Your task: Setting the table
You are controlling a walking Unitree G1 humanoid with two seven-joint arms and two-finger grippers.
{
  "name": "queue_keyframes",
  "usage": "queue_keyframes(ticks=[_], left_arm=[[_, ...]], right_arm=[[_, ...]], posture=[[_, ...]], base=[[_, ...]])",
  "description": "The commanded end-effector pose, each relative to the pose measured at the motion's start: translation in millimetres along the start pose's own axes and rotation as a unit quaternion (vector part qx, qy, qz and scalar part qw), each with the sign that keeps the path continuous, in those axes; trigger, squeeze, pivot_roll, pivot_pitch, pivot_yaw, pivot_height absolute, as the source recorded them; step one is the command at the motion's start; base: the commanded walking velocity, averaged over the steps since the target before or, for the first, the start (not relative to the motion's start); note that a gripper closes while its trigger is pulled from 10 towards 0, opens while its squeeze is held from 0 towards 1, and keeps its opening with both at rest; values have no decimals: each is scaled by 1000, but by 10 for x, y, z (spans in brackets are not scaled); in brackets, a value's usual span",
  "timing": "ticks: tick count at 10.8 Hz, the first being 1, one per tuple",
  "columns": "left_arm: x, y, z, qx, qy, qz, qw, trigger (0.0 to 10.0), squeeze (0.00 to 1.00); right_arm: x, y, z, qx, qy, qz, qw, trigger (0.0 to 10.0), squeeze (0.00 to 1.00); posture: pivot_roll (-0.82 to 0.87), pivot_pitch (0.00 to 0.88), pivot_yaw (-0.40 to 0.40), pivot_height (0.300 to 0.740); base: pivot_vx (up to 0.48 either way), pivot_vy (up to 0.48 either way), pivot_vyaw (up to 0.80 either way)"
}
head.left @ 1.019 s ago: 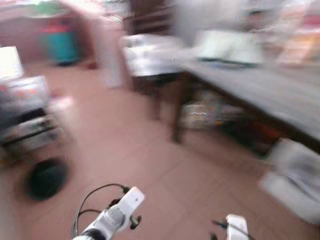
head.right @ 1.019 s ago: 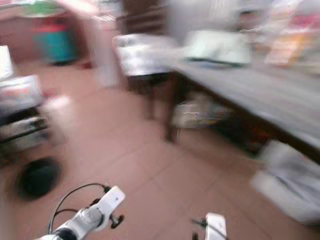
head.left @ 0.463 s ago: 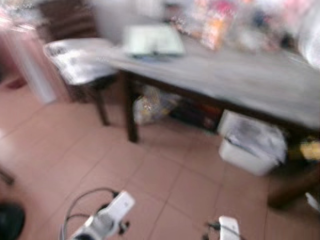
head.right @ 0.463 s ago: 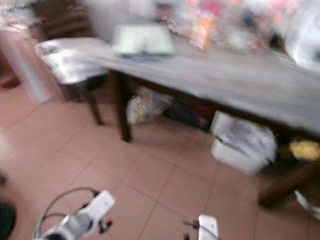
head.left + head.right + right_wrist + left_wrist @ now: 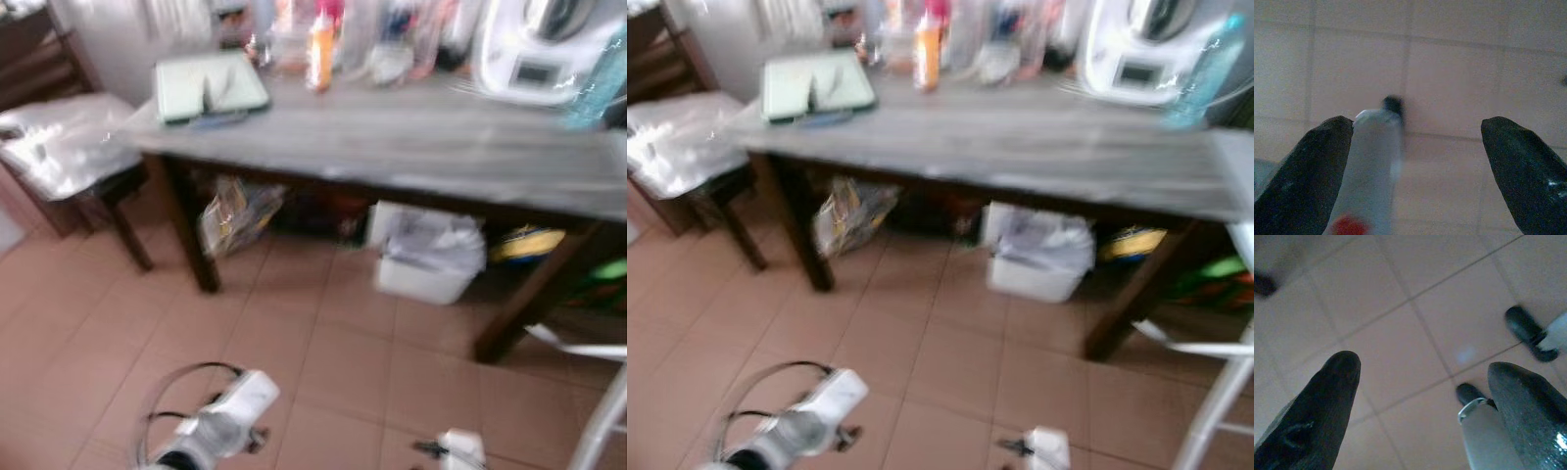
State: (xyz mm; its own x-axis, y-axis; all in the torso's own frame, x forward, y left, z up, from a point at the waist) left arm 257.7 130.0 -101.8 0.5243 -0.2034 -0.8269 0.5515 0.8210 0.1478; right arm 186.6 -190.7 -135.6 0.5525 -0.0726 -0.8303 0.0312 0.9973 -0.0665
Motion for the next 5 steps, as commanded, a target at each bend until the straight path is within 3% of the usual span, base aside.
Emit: queue_keyframes(ticks=[1, 3, 5], left_arm=[[-27, 80, -146, 4, 20, 12, 1000, 10000, 0], [-25, 74, -139, 2, 19, 11, 1000, 10000, 0], [-25, 82, -127, 4, 19, 10, 1000, 10000, 0]], right_arm=[[-12, 95, -85, 5, 11, 8, 1000, 10000, 0], [-12, 107, -81, 8, 10, 9, 1000, 10000, 0], [-11, 115, -75, 11, 9, 9, 1000, 10000, 0]], posture=[[90, 53, 18, 740], [90, 54, 20, 740], [89, 55, 21, 740]], base=[[0, 0, -788], [0, 0, -788], [0, 0, 0]])
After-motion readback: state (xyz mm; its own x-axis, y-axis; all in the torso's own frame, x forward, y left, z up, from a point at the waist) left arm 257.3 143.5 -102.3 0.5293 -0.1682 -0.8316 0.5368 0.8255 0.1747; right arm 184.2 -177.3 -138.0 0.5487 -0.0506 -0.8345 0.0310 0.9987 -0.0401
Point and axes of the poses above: a point about 5 cm out from each wrist's last joint towards the gripper, its own x axis pointing out of the wrist towards the gripper, its own z axis along the axis of the wrist's last joint, y = z × x, the point moved 5 cm from there along x, pointing out of the wrist towards the gripper, and after that the axes turned 9 degrees about -x, right-handed, at the moved point
